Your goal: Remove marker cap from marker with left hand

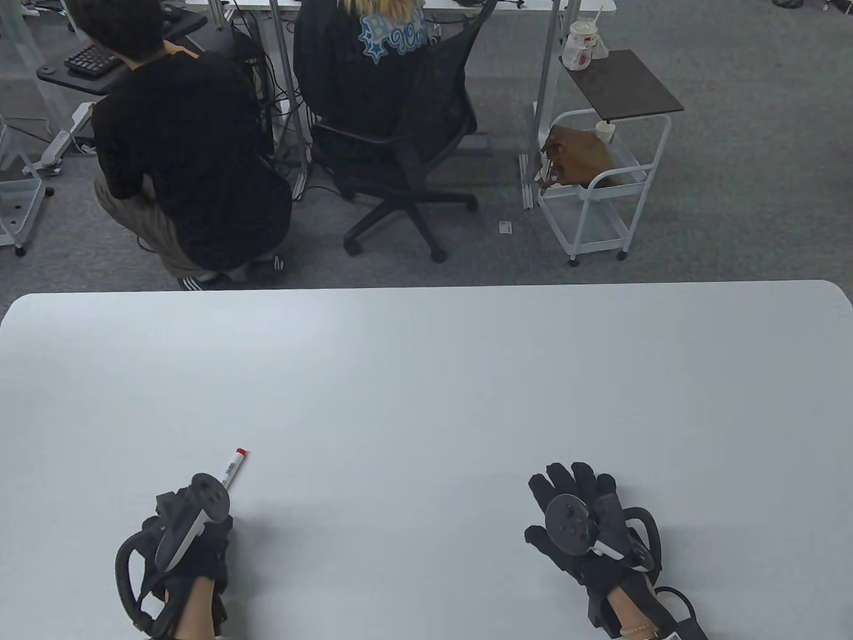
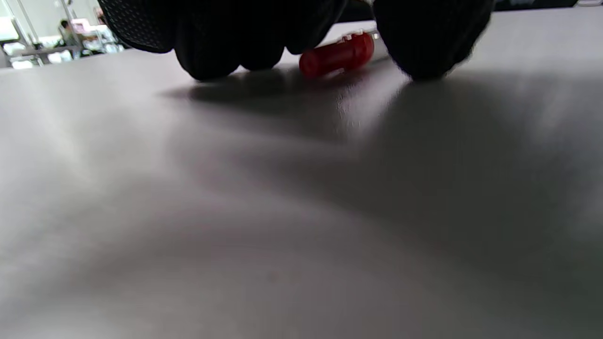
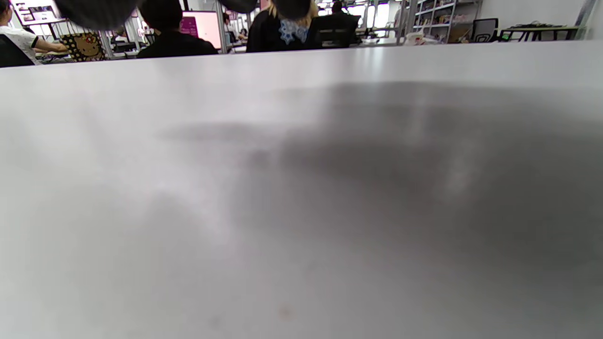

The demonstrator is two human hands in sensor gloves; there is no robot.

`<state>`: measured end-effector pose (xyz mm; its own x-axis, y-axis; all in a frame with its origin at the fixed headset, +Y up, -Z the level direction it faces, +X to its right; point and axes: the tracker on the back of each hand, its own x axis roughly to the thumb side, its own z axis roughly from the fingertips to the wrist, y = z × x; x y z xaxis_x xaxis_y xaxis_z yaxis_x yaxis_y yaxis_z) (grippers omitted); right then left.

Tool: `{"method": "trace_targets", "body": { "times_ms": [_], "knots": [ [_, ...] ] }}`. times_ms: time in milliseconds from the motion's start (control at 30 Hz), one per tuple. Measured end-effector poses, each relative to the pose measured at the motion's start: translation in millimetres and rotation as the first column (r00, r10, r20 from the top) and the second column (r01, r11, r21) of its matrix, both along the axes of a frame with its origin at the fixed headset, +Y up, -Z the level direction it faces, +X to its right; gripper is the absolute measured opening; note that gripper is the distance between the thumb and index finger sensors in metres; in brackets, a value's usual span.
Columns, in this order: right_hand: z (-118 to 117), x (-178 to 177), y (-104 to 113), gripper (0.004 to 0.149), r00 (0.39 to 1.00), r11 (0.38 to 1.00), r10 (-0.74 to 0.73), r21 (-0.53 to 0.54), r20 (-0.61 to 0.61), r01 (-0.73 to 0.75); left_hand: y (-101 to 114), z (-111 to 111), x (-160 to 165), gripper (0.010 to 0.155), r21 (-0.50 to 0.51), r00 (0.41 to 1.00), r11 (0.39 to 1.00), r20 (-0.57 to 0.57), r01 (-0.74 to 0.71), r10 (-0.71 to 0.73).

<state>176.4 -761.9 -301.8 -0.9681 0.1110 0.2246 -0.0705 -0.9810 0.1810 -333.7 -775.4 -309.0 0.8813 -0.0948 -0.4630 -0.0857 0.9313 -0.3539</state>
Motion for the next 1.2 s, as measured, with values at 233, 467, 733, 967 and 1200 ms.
{"method": "trace_targets", "body": {
  "times_ms": [233,467,733,967,1200],
  "knots": [
    [0.0,-1.1,-0.7,0.076,1.0,1.0,0.001,-0.005,-0.006,-0.001,3.9,-7.7,17.2,0.049,0.057,0.988,0.987,0.024,0.152,-0.154],
    [1.4,-2.6,1.8,0.076,1.0,1.0,-0.002,0.008,-0.01,0.002,21.0,-1.2,49.8,0.05,0.21,0.977,0.972,0.163,0.104,-0.14],
    [3.7,-7.5,3.3,0.076,0.999,1.0,-0.007,0.023,-0.034,0.008,56.4,35.7,149.1,0.052,0.488,0.773,0.87,0.58,-0.075,-0.258],
    [10.3,-21.3,4.7,0.076,0.995,0.999,-0.011,0.033,-0.103,0.015,41.1,49.9,193.6,0.052,0.361,0.601,0.889,0.789,-0.281,-0.13],
    [19.1,-41.9,7.7,0.076,0.981,0.995,-0.024,0.089,-0.193,0.042,33.7,53.3,210.1,0.052,0.343,0.532,0.903,0.831,-0.259,-0.163]
  ]
}}
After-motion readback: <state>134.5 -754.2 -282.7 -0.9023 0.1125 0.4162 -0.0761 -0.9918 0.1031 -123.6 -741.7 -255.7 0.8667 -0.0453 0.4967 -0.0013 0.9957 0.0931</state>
